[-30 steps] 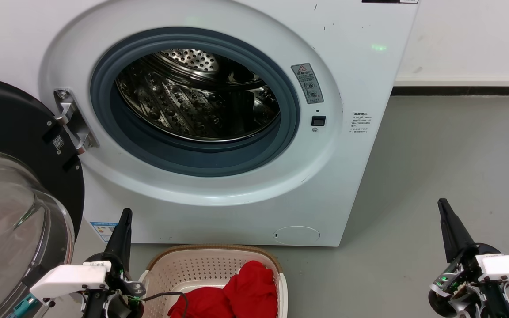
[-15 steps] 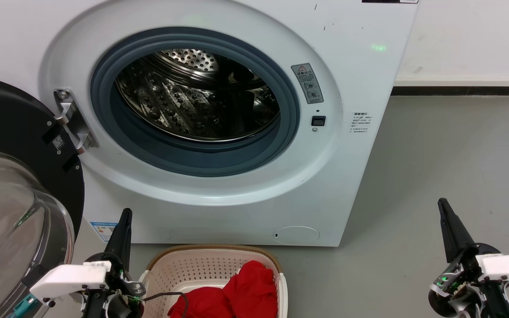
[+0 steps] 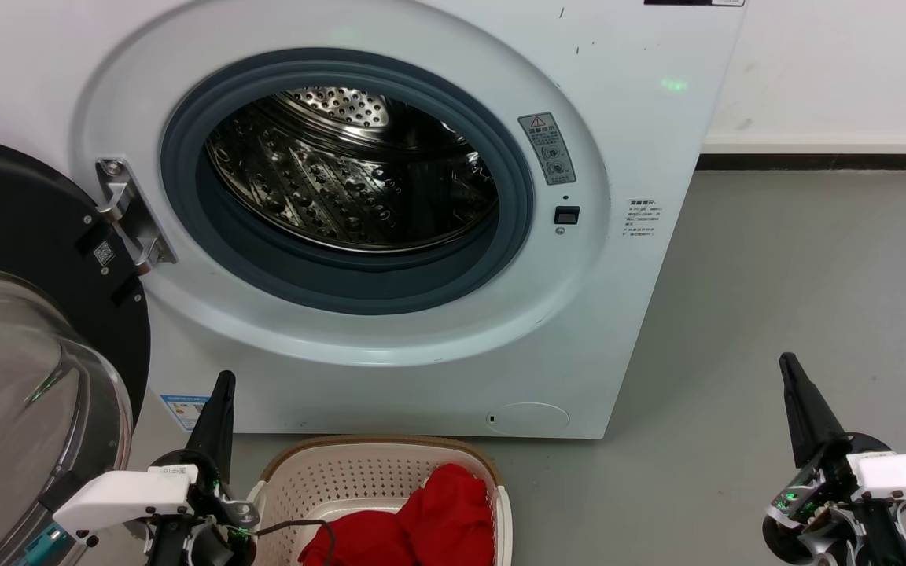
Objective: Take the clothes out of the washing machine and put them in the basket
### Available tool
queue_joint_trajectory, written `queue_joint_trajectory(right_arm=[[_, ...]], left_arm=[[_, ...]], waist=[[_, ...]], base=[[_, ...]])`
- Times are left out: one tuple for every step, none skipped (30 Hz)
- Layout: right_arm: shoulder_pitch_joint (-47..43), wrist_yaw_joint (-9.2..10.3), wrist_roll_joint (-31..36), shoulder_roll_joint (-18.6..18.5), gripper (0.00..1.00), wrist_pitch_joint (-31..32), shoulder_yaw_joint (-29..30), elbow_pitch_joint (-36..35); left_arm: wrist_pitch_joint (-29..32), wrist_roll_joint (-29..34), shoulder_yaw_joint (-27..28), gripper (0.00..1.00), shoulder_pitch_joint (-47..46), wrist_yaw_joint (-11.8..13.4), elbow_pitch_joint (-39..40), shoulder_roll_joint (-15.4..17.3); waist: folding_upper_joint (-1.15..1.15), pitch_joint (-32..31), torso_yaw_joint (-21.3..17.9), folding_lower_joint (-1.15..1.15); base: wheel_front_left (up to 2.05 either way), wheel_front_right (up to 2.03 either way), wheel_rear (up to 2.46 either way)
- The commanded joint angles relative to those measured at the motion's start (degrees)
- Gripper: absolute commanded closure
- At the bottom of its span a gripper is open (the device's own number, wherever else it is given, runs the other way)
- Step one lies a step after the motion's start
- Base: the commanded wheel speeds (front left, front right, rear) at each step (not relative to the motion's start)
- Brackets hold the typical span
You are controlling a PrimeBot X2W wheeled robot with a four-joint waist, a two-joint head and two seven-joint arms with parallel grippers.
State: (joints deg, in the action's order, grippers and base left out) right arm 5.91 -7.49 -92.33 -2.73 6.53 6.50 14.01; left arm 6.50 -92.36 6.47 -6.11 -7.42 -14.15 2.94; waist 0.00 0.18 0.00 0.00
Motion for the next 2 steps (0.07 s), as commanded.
queue_joint_trajectory(right_arm=[[0.69,0.00,-0.22,-0.28,1.00,0.16,0.03,0.08],[0.69,0.00,-0.22,-0.28,1.00,0.16,0.03,0.08]], left_arm=[[0.26,-0.12,0.18,1.00,-0.37,-0.21,0.01,-0.12],[0.26,-0.12,0.18,1.00,-0.37,-0.21,0.01,-0.12]], waist=[[0.00,0.00,0.00,0.00],[0.00,0.00,0.00,0.00]], base=[[0.00,0.00,0.00],[0.00,0.00,0.00]])
